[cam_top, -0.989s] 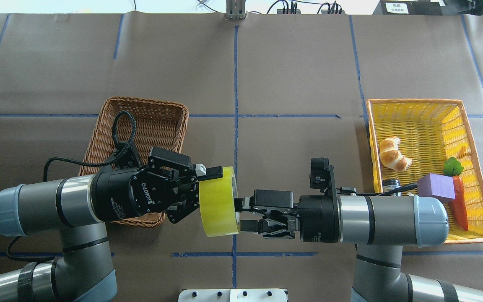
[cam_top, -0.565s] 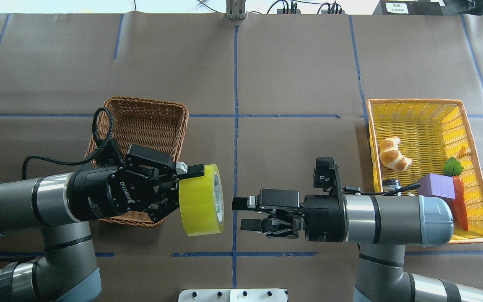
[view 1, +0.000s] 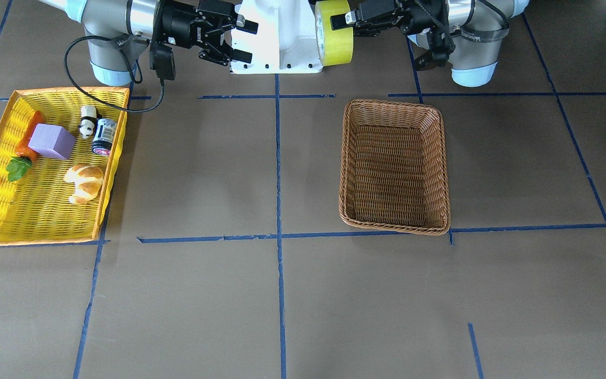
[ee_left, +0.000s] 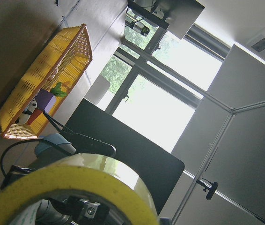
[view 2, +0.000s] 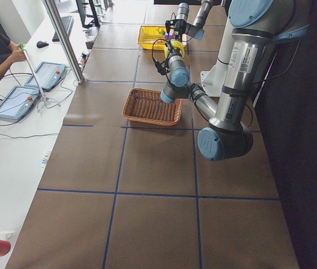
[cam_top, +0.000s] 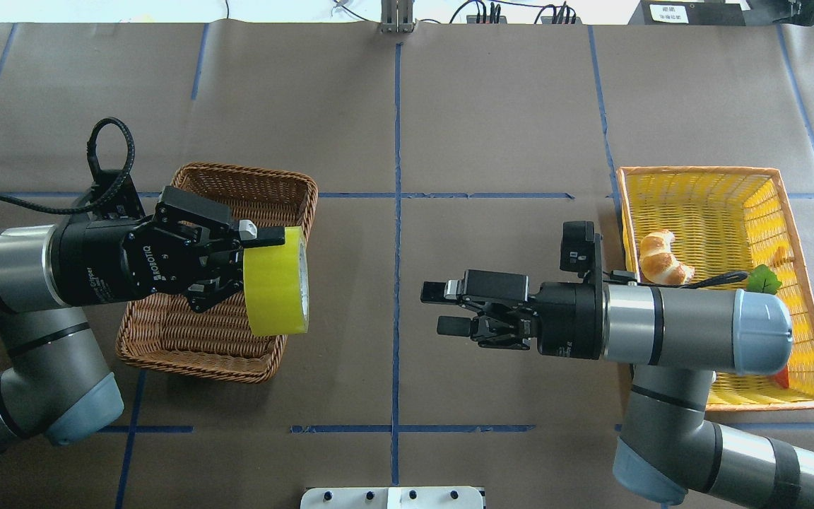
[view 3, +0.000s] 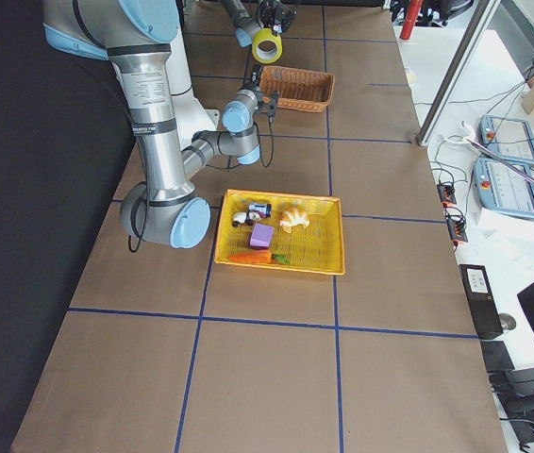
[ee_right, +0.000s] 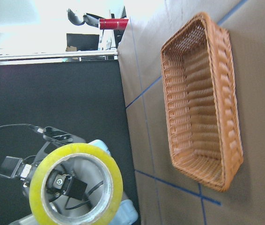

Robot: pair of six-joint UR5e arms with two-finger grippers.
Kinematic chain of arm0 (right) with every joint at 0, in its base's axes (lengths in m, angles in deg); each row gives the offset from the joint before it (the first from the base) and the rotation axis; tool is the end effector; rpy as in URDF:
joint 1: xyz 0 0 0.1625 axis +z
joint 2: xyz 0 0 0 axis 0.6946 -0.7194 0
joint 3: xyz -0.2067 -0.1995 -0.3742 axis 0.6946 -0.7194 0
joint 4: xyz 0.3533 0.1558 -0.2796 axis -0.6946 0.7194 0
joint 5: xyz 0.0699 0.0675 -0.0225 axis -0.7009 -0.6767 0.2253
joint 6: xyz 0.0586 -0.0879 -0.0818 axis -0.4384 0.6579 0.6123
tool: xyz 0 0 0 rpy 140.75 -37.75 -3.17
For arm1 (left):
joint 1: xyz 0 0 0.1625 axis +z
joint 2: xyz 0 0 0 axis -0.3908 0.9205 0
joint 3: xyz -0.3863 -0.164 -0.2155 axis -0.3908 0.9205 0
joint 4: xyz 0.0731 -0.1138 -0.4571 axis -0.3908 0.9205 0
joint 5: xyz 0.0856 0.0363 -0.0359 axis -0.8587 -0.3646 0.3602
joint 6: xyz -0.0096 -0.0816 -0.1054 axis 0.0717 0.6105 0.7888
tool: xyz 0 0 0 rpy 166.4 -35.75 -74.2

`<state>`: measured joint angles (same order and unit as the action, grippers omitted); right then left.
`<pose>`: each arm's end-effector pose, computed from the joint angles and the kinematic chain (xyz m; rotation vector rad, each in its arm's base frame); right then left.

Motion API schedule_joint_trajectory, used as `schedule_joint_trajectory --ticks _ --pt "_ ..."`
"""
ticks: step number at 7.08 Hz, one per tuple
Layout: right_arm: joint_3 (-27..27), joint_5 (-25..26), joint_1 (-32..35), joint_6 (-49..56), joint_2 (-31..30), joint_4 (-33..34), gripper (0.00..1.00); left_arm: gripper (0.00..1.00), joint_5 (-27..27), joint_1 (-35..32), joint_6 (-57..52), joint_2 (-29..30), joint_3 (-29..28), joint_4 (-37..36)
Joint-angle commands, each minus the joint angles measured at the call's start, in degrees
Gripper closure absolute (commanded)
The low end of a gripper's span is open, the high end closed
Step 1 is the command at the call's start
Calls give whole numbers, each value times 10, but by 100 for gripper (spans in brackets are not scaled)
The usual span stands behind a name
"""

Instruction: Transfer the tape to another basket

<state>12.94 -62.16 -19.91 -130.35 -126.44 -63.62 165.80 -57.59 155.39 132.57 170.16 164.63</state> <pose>-0.5063 -0.3441 0.2465 -0.0067 -2.0441 0.2593 0.4085 -0.3933 0.2324 -0.4234 2.1990 -0.4409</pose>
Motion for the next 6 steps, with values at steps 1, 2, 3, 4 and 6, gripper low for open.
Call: schedule_joint_trajectory --ticks 1,2,3,4,6 --pt "28 -7 43 108 -1 167 0 95 55 -37 -92 -1 17 -129" --pt "69 -4 46 177 -3 294 0 95 85 -61 -124 -3 42 -201" --pt "118 3 56 244 -2 447 0 95 113 -75 -185 -3 67 -285" --pt "137 4 70 308 -1 538 0 96 114 -75 -249 -3 79 -363" --pt "137 4 103 371 -2 618 0 96 110 -76 -367 -4 98 -507"
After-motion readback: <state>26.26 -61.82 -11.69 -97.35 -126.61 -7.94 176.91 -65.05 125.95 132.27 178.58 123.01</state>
